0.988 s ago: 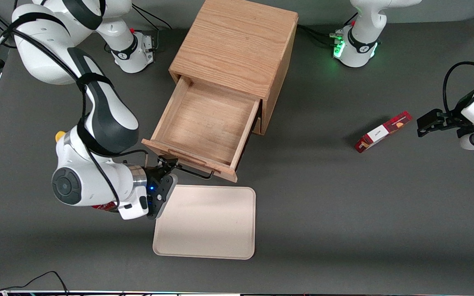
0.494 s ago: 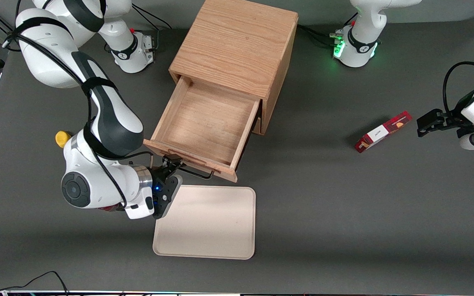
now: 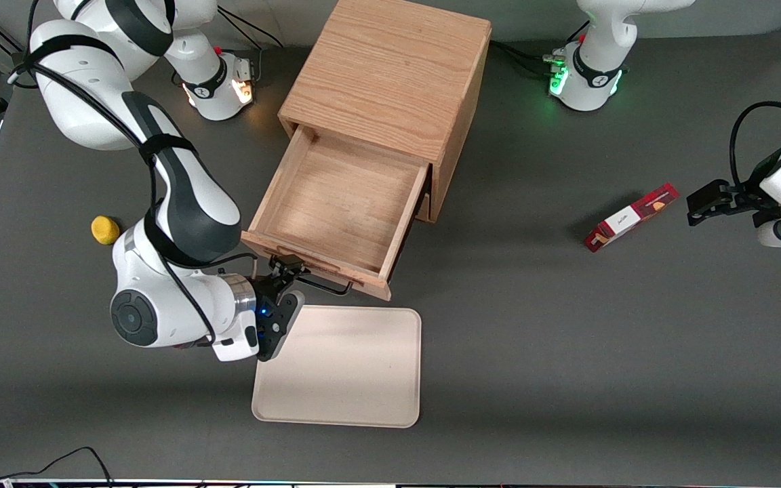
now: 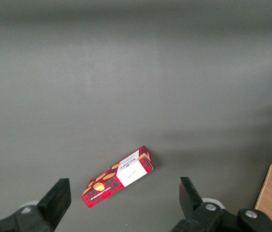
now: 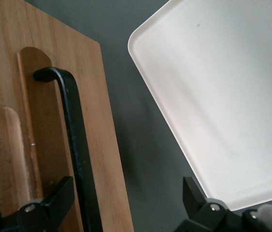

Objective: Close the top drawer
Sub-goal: 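Position the right gripper against the drawer front beside the black handle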

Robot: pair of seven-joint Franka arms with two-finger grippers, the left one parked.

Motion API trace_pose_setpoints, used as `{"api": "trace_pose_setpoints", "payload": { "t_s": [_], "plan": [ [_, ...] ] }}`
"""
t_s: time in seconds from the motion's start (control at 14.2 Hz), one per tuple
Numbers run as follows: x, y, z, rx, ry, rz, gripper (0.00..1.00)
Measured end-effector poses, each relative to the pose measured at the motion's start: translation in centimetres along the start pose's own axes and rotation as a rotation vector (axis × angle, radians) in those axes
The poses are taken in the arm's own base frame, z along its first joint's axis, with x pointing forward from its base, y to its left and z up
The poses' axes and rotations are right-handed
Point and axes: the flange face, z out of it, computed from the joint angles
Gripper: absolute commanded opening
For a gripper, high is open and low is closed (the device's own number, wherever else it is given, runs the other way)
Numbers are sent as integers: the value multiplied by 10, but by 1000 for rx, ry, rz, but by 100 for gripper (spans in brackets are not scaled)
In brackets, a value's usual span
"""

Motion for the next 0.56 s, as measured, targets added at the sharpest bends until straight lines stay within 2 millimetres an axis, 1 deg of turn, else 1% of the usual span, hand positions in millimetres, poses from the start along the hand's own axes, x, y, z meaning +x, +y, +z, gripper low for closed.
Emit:
{"api": "trace_pose_setpoints", "payload": {
  "t_s": [0.21, 0.56],
  "plan": [
    [0, 2, 5, 6, -4, 2, 100],
    [0, 2, 6, 7, -4, 9, 100]
  ]
}}
